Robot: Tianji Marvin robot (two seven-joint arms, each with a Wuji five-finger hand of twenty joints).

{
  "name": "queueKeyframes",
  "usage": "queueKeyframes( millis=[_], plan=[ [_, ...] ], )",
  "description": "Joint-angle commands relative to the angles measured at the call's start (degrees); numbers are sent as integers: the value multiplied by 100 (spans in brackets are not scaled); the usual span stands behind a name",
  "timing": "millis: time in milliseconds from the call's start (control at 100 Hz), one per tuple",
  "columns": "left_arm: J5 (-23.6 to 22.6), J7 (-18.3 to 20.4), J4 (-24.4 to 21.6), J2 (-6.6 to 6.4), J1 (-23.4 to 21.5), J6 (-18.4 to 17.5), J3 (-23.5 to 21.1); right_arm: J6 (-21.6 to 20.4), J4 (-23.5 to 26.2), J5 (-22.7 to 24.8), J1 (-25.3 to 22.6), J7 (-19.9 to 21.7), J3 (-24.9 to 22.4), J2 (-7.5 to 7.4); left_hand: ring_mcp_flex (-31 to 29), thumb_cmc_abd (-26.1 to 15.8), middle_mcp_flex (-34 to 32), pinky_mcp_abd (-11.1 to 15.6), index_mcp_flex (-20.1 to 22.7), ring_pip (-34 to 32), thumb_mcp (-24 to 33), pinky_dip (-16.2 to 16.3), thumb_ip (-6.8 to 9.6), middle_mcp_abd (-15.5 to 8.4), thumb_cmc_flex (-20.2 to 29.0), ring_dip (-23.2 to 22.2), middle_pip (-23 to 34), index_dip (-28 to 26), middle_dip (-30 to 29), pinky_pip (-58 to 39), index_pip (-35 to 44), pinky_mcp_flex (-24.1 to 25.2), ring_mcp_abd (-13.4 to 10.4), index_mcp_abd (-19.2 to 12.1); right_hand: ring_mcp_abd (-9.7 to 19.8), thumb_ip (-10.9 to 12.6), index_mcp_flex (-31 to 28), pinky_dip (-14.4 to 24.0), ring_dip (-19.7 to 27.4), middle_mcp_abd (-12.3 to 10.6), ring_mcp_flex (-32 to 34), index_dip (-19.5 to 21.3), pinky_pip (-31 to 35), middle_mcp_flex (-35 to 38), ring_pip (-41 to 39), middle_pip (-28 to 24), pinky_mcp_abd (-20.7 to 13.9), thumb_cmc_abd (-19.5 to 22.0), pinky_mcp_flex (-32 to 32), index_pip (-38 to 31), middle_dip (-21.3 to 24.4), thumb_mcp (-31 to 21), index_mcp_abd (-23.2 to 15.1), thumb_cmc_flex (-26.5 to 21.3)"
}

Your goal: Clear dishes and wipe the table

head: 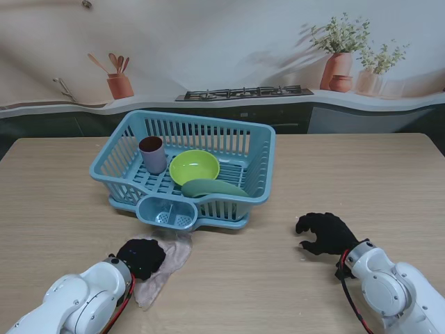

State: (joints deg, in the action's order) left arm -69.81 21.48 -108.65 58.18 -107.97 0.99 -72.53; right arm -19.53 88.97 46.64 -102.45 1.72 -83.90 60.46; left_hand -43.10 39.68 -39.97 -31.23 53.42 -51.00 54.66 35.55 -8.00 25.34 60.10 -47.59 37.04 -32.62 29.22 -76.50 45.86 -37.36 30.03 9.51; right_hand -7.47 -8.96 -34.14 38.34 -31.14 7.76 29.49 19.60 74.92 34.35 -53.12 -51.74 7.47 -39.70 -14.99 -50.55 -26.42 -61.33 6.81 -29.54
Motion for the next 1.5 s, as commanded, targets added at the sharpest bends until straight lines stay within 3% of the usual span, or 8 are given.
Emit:
queueKeyframes(
  millis=[0,180,470,730,860,1120,1280,1490],
  plan=[
    [-107,-6,335,-26,-256,-14,-98,-17,0,17,-17,70,4,6,-504,361,-508,202,219,-60,421,-379,-239,161,476,-147,-263,887,222,-434,-1124,-535,466,410,-70,130,-34,49,57,22,-36,29,-17,-5,40,27,118,25,53,6,86,-100,-53,-50],
    [-444,-835,429,22,-592,-296,-580,-19,-4,17,-11,59,7,7,-1065,762,-1402,-4,699,64,357,-826,-364,-23,697,-72,-747,848,330,-560,-851,-1027,490,336,-68,130,-39,53,59,23,-47,32,-18,6,45,37,123,22,54,5,90,-103,-48,-47],
    [-813,-2228,797,77,-971,-413,-1240,5,1,14,-15,51,12,10,-1327,627,-2218,-321,1008,-173,123,-1061,-365,-135,849,-119,-1404,893,627,-844,-512,-1357,540,293,-73,130,-45,57,58,21,-45,34,-17,16,43,46,116,32,49,7,91,-105,-49,-43],
    [-727,-2784,1136,82,-842,-498,-1242,31,12,10,-16,60,17,10,-1400,482,-2391,-529,1038,-386,89,-1003,-327,-172,793,-162,-1242,839,639,-1010,-392,-1434,477,256,-75,130,-48,57,56,21,-45,35,-17,21,40,54,113,28,42,9,92,-106,-44,-44],
    [-573,-2588,1088,83,-733,-584,-1147,26,8,12,-19,49,12,12,-1321,363,-2333,-545,982,-524,47,-934,-314,-158,793,-220,-1126,822,674,-1133,-420,-1370,484,266,-74,130,-48,56,56,21,-45,36,-20,21,40,54,120,25,48,8,91,-108,-42,-47],
    [10,-1342,833,51,-239,-665,-658,9,4,8,-23,24,-2,16,-1275,236,-2261,-575,931,-740,3,-747,-291,-105,777,-342,-944,785,681,-1380,-474,-1379,529,274,-73,128,-49,54,57,21,-46,37,-21,21,41,55,108,35,49,11,90,-100,-42,-33],
    [507,-651,702,22,85,-476,-244,-9,1,11,-29,15,-21,17,-1140,186,-2120,-587,810,-744,-19,-658,-290,-37,787,-394,-910,791,677,-1399,-562,-1289,561,392,-82,129,-54,55,56,21,-47,38,-20,21,40,55,116,34,54,10,89,-101,-41,-35],
    [939,181,529,-37,347,81,184,-70,-4,10,-26,4,-43,17,-896,118,-1848,-480,611,-723,-41,-604,-230,84,682,-382,-898,873,746,-1260,-630,-1076,557,541,-70,128,-53,56,57,21,-44,37,-23,21,41,56,113,38,60,17,89,-97,-48,-29]
  ],
)
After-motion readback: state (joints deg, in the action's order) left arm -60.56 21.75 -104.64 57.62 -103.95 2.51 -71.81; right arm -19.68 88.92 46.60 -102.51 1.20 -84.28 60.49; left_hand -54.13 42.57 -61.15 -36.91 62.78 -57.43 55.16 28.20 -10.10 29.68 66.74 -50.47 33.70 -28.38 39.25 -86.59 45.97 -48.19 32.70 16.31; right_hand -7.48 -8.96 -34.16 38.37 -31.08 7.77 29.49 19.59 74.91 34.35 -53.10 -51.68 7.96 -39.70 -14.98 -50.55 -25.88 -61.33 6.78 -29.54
